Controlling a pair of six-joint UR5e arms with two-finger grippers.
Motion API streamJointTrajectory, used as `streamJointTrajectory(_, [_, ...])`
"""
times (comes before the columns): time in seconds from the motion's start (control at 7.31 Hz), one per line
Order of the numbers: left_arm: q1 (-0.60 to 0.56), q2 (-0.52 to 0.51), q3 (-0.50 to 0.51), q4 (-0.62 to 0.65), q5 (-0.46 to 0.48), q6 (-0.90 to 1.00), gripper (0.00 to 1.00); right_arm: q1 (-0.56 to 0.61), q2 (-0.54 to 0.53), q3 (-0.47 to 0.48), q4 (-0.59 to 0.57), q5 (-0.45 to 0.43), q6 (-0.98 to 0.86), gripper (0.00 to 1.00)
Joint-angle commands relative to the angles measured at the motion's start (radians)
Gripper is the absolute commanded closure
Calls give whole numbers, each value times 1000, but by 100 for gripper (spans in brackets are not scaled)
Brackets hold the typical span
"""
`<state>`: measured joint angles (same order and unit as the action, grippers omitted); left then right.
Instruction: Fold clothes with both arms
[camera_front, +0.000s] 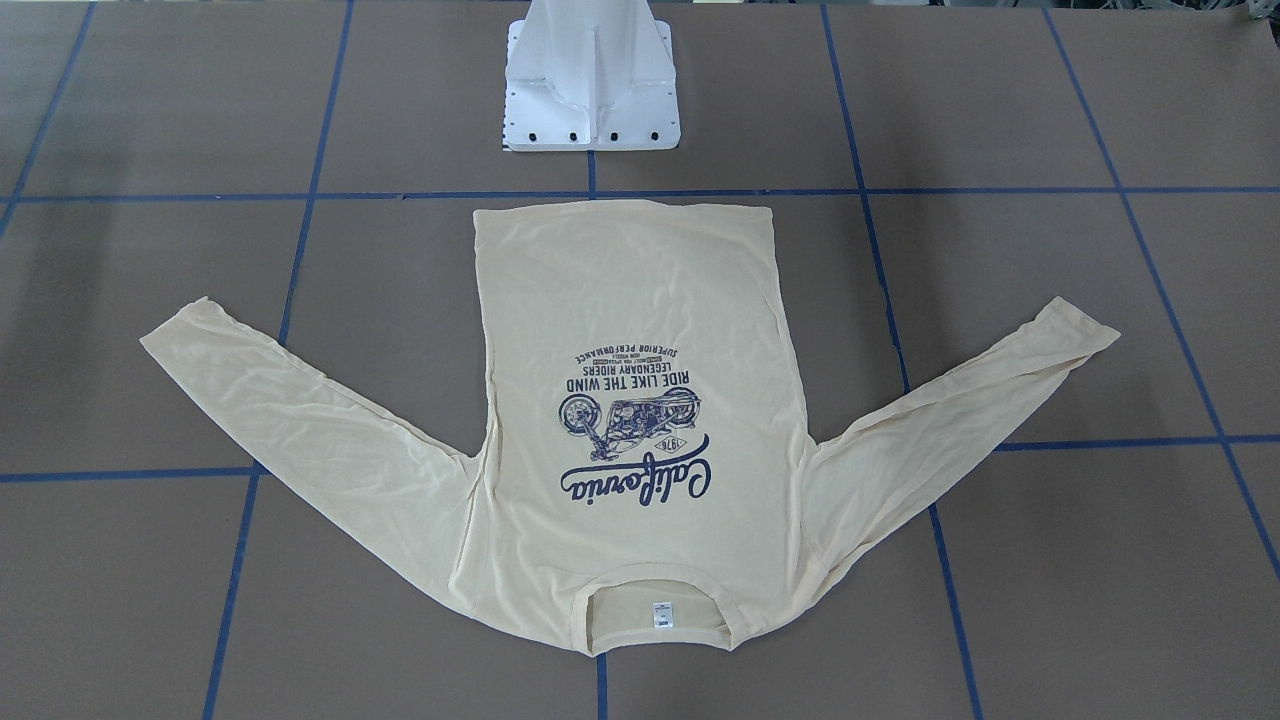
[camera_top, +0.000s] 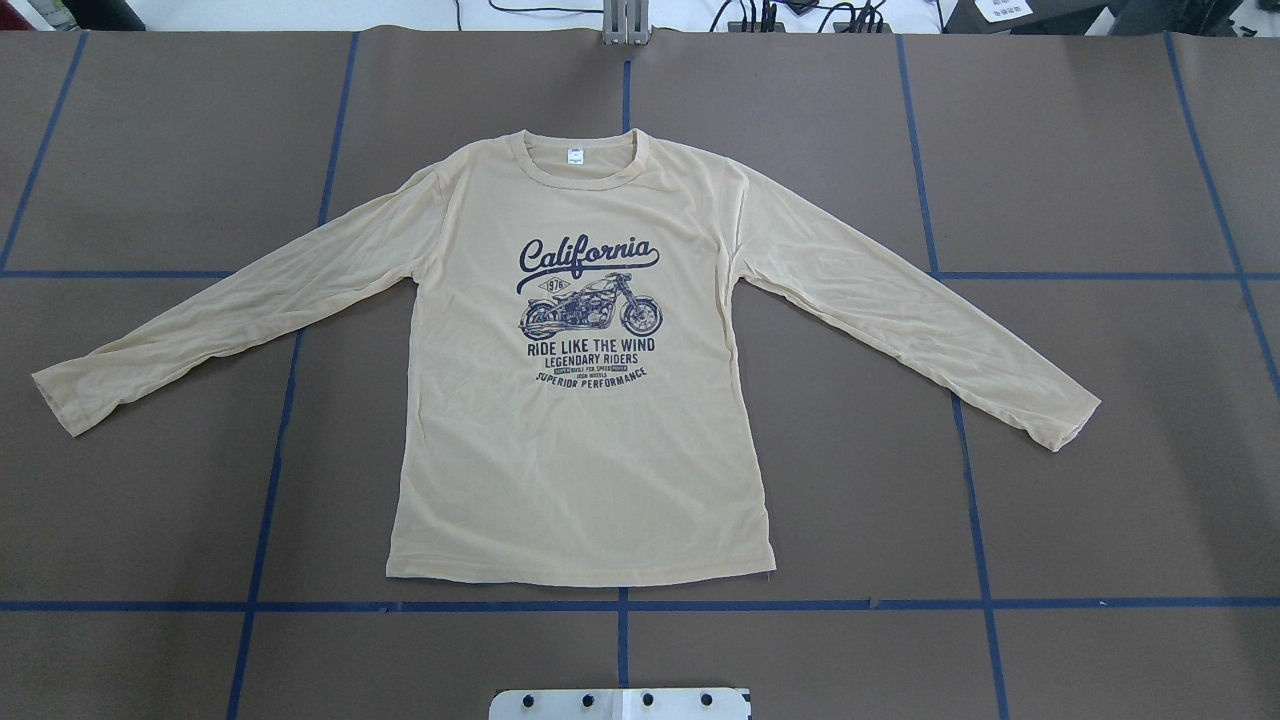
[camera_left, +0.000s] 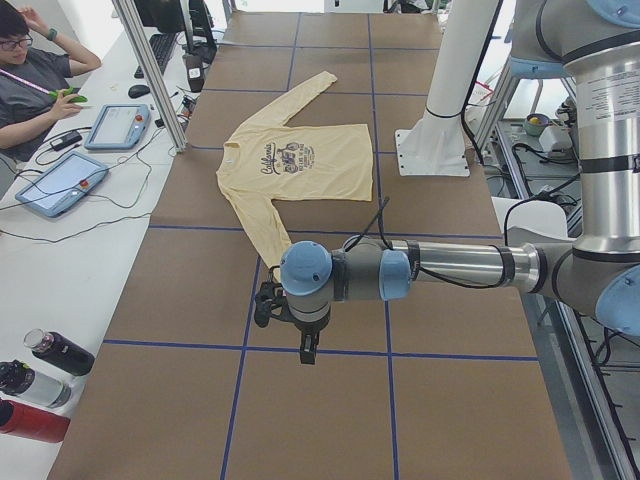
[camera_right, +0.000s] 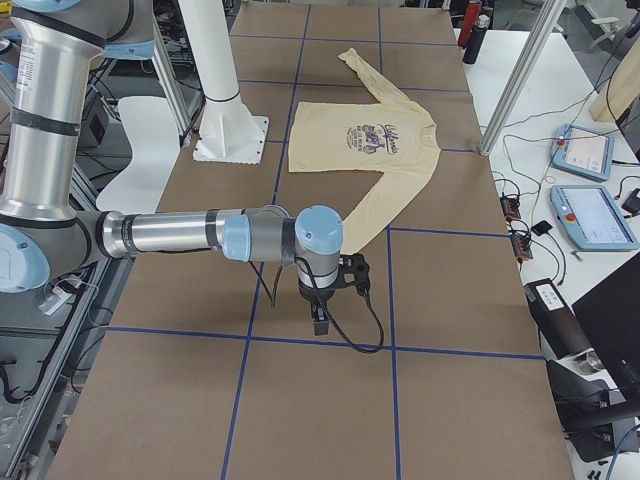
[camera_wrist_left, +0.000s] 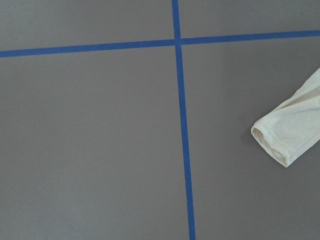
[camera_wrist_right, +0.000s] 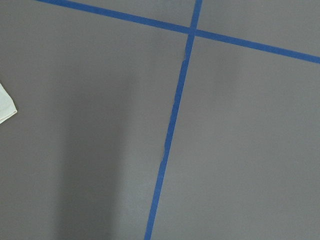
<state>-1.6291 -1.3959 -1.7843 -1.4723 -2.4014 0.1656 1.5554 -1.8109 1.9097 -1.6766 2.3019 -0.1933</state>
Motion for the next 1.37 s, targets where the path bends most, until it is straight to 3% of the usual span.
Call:
streamJointTrajectory(0.0, [3, -6, -4, -2, 7, 8, 0, 0, 1, 0, 0, 1, 0, 0])
streamJointTrajectory(0.55, [5, -9, -15, -80, 7, 9, 0, 0, 5, 2, 0, -2, 0, 0])
streamJointTrajectory(1.23, [5, -93, -17, -411, 7, -9, 0, -2, 93, -17, 188, 4, 14, 0])
